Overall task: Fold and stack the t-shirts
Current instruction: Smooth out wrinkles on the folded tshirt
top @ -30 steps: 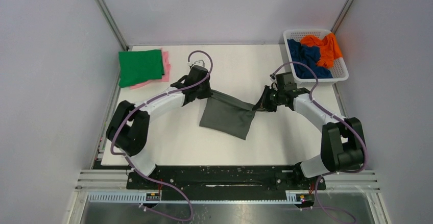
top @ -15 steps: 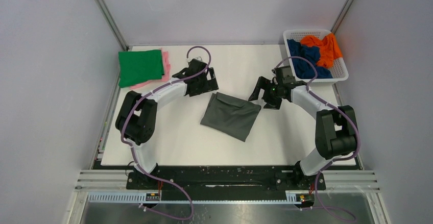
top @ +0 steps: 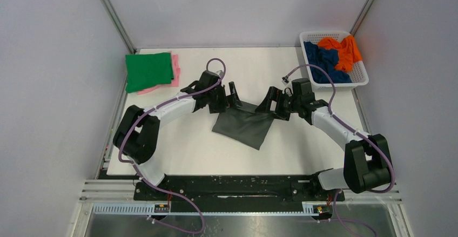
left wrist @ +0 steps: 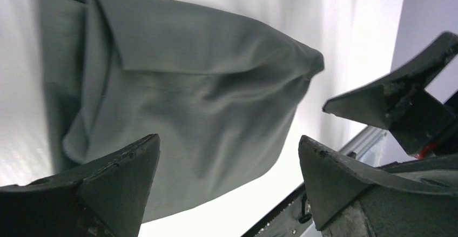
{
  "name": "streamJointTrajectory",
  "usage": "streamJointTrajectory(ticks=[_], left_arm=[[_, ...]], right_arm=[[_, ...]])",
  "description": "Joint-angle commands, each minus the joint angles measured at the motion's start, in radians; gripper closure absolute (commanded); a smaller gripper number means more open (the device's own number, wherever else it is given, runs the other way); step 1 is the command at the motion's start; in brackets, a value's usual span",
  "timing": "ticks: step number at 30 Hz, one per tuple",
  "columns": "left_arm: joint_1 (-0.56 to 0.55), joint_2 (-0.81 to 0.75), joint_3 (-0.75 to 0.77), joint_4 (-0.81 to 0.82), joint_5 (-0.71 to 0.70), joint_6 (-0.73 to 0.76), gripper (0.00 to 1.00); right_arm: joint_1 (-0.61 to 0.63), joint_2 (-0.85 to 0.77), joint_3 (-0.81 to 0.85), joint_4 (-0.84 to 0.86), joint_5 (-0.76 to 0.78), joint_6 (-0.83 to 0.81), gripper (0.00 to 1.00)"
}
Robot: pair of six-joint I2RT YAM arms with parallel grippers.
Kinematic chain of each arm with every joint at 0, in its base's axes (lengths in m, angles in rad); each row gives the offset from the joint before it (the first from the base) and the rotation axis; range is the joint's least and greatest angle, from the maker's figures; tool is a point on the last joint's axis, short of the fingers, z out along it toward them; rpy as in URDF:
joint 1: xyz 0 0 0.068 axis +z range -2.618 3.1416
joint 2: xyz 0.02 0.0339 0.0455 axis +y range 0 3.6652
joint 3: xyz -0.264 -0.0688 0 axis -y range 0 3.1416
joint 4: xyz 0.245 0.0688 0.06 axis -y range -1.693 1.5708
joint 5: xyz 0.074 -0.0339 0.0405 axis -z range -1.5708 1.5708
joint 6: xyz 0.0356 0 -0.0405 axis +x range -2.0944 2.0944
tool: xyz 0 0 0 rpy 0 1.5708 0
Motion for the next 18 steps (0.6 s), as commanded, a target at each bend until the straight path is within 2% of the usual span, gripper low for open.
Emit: streamJointTrajectory(ticks=[1, 10, 15, 18], left_arm=[[-0.017, 0.049, 0.055, 0.075, 0.067, -0.022, 0.01], [0.003, 0.254, 0.287, 0.016, 0.052, -0.012, 0.01], [0.033, 0.323, 0.354, 0.066, 0.050, -0.058, 0.01], [0.051, 0.383, 0.402, 0.008, 0.041, -0.067, 0.01]], right_arm=[[0.007, 0.014, 0.003, 0.086, -0.044, 0.033, 0.01], [0.007, 0.079, 0.055, 0.084, -0.044, 0.019, 0.00], [0.008, 0.132, 0.073, 0.083, -0.025, 0.012, 0.01], [0.007, 0.173, 0.092, 0.082, 0.005, 0.014, 0.00]])
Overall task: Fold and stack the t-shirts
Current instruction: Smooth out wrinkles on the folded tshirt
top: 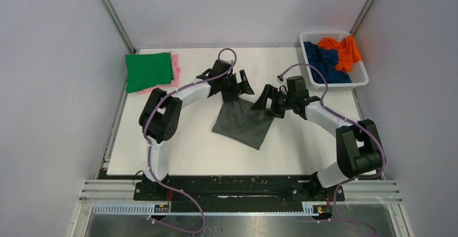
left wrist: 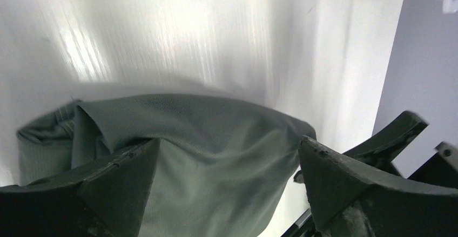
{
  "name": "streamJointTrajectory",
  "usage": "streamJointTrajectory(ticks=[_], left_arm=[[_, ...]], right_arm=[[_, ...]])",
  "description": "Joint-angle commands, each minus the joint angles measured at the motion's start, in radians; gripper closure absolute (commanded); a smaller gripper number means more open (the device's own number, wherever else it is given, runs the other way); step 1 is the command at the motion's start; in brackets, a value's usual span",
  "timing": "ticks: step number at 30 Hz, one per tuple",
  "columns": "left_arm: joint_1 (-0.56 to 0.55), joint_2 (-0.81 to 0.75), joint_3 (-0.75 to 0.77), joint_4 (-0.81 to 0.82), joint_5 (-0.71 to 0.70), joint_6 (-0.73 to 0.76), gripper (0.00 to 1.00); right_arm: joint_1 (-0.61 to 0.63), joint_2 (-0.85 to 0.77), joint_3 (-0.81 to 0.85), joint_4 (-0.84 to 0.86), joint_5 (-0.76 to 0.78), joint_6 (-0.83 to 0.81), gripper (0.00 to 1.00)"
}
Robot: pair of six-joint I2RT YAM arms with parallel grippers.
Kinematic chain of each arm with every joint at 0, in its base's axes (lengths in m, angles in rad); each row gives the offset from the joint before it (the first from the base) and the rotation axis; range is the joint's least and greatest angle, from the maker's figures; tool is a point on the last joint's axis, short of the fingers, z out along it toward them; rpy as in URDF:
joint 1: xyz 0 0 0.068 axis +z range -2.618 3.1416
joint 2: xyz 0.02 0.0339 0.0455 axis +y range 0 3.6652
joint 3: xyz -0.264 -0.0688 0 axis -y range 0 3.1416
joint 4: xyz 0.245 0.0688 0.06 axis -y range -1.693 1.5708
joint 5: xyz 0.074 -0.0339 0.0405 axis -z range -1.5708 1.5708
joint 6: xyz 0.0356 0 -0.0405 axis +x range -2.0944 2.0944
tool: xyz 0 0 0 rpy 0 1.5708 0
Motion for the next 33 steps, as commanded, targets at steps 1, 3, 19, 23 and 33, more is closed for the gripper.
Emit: streamJointTrajectory(ticks=[1, 3, 19, 23, 33], left_arm=[[0.031, 0.074, 0.081, -0.003, 0.003, -0.032, 0.01], [0.031, 0.086, 0.049, 0.010, 0.005, -0.039, 0.01], [0.048, -0.065, -0.020, -0.055, -0.077, 0.010, 0.01], [0.043, -0.248, -0.105, -0.084, -0.140, 0.048, 0.01], [0.043, -0.343, -0.350, -0.101, -0.188, 0.074, 0.01]], right_arm=[[0.005, 0.059, 0.059, 0.023, 0.042, -0.005, 0.01], [0.004, 0.090, 0.071, 0.024, 0.087, -0.008, 0.00], [0.001, 0.101, 0.129, -0.030, 0.282, -0.027, 0.01], [-0.001, -0.155, 0.067, -0.032, 0.327, -0.008, 0.01], [-0.035, -0.741, -0.407, 0.079, 0.579, 0.171, 0.01]])
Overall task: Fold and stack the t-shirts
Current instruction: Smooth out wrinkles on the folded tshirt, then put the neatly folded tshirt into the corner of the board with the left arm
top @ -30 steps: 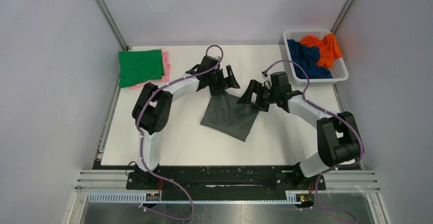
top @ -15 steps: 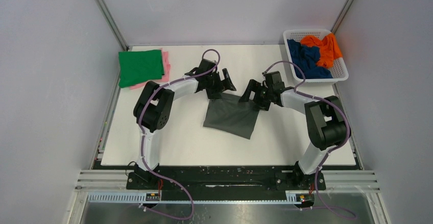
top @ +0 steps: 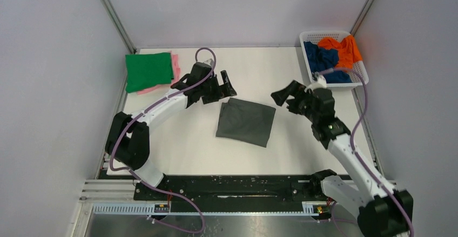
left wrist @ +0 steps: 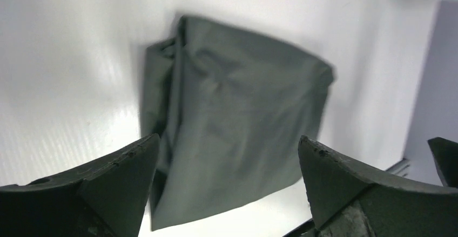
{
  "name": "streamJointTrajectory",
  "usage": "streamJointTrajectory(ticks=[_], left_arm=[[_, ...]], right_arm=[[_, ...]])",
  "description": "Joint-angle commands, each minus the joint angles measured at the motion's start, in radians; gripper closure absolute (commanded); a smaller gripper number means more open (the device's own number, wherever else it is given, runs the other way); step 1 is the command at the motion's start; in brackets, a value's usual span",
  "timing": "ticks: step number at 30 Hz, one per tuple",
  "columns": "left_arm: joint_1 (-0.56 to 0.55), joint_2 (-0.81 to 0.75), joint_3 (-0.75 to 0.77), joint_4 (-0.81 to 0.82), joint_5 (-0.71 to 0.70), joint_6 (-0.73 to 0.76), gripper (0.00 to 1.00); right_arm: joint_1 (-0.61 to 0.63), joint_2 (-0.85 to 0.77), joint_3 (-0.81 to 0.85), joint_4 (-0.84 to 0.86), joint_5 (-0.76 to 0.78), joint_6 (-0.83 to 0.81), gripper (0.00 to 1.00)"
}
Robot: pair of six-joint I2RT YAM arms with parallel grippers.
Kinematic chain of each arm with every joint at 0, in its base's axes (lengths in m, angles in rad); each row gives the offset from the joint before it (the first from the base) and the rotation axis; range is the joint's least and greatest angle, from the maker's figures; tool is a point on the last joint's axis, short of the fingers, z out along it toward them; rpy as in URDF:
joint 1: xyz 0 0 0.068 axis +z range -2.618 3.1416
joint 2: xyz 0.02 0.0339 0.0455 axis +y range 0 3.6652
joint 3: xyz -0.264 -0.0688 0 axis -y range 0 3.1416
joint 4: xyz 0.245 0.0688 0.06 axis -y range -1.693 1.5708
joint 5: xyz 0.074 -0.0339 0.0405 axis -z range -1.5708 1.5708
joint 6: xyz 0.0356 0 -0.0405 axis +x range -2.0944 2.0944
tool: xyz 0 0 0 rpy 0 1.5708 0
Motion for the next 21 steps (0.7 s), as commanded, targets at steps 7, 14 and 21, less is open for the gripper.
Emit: streamJointTrajectory(ticks=[7, 14, 21], left_arm=[[-0.006, 0.198, -0.043, -0.011, 0.011, 0.033, 0.06], [-0.073, 0.292, 0.001, -0.048, 0.006, 0.037, 0.33], [-0.158, 0.364, 0.131, -0.261, -0.308, 0.033, 0.96]], right_arm=[[-0.011, -0.336, -0.192, -0.199, 0.221, -0.027, 0.00], [-0.011, -0.343, -0.204, -0.226, 0.297, -0.032, 0.01], [-0.011, -0.331, -0.203, -0.227, 0.287, -0.028, 0.01]])
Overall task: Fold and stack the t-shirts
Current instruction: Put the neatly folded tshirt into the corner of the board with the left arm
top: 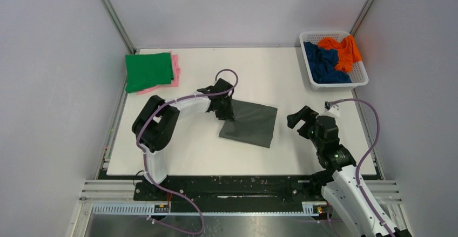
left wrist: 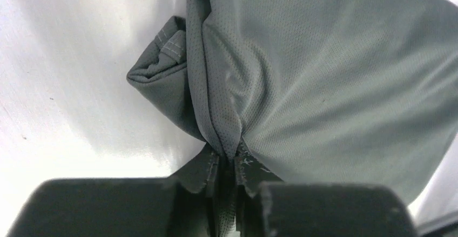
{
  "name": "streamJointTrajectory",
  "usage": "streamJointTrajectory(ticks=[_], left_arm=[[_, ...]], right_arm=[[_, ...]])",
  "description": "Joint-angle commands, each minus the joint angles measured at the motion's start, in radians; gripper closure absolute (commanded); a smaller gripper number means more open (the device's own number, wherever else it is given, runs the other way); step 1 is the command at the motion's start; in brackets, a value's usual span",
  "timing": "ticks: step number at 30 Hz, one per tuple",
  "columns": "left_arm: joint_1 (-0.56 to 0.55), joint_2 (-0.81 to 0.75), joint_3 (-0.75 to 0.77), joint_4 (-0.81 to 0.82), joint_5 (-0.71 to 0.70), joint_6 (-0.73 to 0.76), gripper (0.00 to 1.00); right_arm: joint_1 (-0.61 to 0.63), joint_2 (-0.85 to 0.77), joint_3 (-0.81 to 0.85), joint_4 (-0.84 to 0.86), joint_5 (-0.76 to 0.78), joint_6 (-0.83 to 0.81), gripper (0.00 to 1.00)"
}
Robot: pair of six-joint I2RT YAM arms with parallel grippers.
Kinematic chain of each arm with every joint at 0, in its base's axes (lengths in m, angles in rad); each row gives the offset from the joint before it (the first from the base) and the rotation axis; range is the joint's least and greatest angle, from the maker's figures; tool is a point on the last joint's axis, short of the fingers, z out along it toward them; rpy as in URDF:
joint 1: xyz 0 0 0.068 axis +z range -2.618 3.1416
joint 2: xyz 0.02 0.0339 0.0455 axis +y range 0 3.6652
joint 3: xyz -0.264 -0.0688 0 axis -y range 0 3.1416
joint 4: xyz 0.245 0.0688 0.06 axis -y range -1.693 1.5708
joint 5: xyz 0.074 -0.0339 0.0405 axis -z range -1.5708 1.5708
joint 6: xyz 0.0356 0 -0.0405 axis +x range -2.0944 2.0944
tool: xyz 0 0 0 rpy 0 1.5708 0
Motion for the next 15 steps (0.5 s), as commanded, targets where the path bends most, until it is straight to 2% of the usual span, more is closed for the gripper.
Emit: streamJointTrajectory(ticks=[1, 3, 8, 10, 15], left_arm=[[-0.032, 0.071, 0.096, -0.210, -0.256, 0.011, 1.00], [-0.032, 0.088, 0.165, -0.255, -0.326, 0.053, 1.00], [-0.031, 0.141, 0.365, -0.379, -0.637, 0.186, 1.00], [-0.028, 0.153, 0.400, -0.358, -0.754, 0.265, 1.00], [0.000, 0.202, 0.467, -0.248, -0.934, 0.508, 1.00]], right_arm=[[-0.004, -0.002, 0.022, 0.001, 0.034, -0.010, 0.01], [-0.004, -0.003, 0.029, -0.011, 0.044, -0.010, 0.00], [-0.004, -0.017, 0.034, -0.028, 0.061, -0.002, 0.01], [-0.004, -0.020, 0.026, -0.017, 0.052, 0.008, 0.01], [-0.004, -0.009, 0.011, 0.007, 0.071, 0.066, 0.00]])
